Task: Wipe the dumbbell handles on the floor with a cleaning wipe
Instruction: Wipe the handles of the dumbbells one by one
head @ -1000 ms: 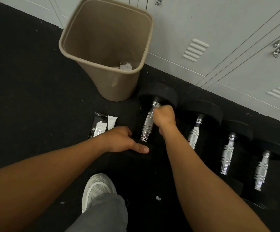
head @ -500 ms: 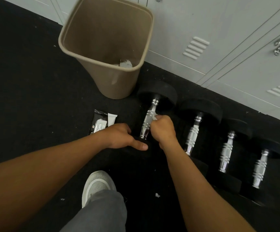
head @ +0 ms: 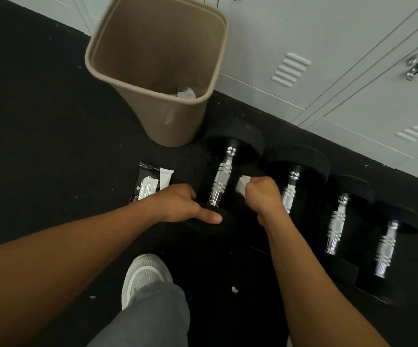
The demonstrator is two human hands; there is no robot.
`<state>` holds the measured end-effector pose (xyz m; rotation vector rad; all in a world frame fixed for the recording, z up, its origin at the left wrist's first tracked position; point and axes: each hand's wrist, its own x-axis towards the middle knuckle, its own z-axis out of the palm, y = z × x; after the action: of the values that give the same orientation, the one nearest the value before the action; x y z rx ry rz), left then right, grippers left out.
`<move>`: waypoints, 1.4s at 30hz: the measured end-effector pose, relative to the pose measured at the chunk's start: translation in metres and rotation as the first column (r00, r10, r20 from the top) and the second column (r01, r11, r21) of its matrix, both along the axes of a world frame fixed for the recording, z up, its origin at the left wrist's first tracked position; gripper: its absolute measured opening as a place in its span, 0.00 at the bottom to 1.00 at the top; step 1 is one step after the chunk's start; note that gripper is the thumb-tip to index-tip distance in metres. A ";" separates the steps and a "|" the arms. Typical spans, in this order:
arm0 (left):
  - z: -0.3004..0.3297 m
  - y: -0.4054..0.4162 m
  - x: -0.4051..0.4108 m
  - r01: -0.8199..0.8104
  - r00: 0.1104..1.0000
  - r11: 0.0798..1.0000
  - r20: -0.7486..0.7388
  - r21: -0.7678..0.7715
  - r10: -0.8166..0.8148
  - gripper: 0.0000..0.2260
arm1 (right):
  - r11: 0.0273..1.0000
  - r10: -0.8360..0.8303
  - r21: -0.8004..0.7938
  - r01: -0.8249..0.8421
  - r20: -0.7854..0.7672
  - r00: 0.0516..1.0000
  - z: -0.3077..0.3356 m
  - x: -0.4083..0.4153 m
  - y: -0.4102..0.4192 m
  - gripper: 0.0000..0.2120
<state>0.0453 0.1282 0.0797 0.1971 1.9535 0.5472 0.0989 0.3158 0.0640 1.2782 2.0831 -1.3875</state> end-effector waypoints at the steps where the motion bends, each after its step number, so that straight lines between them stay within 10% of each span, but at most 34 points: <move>1: 0.000 0.001 0.000 -0.001 1.000 1.000 0.001 0.001 0.001 0.48 | 0.998 0.038 0.039 -0.039 0.037 0.999 -0.002 -0.002 -0.002 0.09; 23: 0.003 0.004 0.002 0.003 1.000 1.000 -0.008 -0.001 -0.003 0.47 | 0.966 0.257 -0.092 -0.242 0.250 0.934 0.015 -0.009 -0.024 0.08; 42: 0.001 0.003 0.000 -0.011 1.000 1.000 0.020 0.025 0.010 0.44 | 0.954 -0.157 -0.251 0.161 0.037 0.987 0.051 -0.017 0.007 0.10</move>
<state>0.0451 0.1312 0.0803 0.1970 1.9303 0.5788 0.0823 0.3226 0.1153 1.3654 1.7536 -1.6450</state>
